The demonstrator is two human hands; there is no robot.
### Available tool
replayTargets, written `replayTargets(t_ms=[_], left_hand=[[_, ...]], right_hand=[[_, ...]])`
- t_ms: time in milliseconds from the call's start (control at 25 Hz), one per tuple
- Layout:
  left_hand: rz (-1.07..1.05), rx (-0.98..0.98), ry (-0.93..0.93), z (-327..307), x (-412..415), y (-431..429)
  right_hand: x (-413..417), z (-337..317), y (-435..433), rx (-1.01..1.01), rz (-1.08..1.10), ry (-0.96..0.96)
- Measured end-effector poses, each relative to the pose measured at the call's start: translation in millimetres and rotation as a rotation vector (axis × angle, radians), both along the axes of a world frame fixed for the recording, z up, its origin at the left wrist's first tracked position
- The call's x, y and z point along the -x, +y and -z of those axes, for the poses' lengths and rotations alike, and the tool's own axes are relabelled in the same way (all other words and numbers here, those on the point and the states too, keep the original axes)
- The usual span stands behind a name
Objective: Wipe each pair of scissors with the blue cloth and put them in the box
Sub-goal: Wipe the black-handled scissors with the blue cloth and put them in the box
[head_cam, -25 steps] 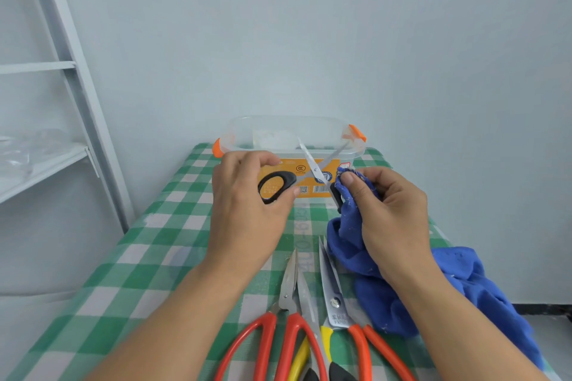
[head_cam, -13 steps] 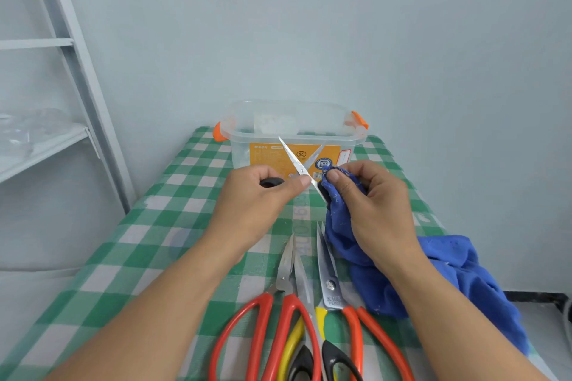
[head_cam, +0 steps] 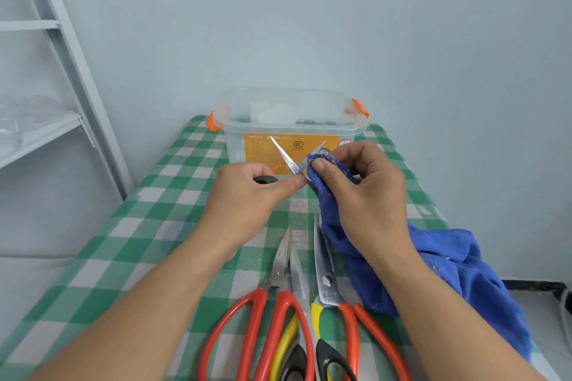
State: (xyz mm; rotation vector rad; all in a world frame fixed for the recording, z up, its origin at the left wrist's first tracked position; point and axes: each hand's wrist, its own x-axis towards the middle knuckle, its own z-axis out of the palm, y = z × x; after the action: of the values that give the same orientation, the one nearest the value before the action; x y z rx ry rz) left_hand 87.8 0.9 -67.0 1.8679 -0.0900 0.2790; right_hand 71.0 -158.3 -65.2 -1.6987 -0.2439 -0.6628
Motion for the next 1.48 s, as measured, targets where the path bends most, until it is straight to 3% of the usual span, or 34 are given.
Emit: replayTargets(t_ms=[240, 680, 1080, 1200, 1320, 1480], left_hand=[[0.025, -0.011, 0.008, 1.2, 1.4, -0.6], [0.056, -0.004, -0.027, -2.5, 8.7, -4.1], [0.073, 0.03, -0.014, 0.8, 7.6, -3.4], [0.071, 0.04, -0.018, 1.9, 5.9, -2.1], [0.084, 0.026, -0.053, 3.8, 5.9, -4.2], [0.081, -0.029, -0.083, 4.3, 7.3, -6.9]], right_hand=[[-1.8, 3.2, 1.9, 0.107, -0.01, 0.012], [-2.2, 9.8, 7.1, 0.253, 0.187, 0.104], [-5.7, 6.2, -2.9, -0.112, 0.021, 0.107], [-4.2, 6.4, -1.9, -0.078, -0.015, 0.116], [-2.8, 5.5, -0.9, -0.047, -0.079, 0.217], [-4.4, 2.2, -6.6, -0.215, -0.191, 0.413]])
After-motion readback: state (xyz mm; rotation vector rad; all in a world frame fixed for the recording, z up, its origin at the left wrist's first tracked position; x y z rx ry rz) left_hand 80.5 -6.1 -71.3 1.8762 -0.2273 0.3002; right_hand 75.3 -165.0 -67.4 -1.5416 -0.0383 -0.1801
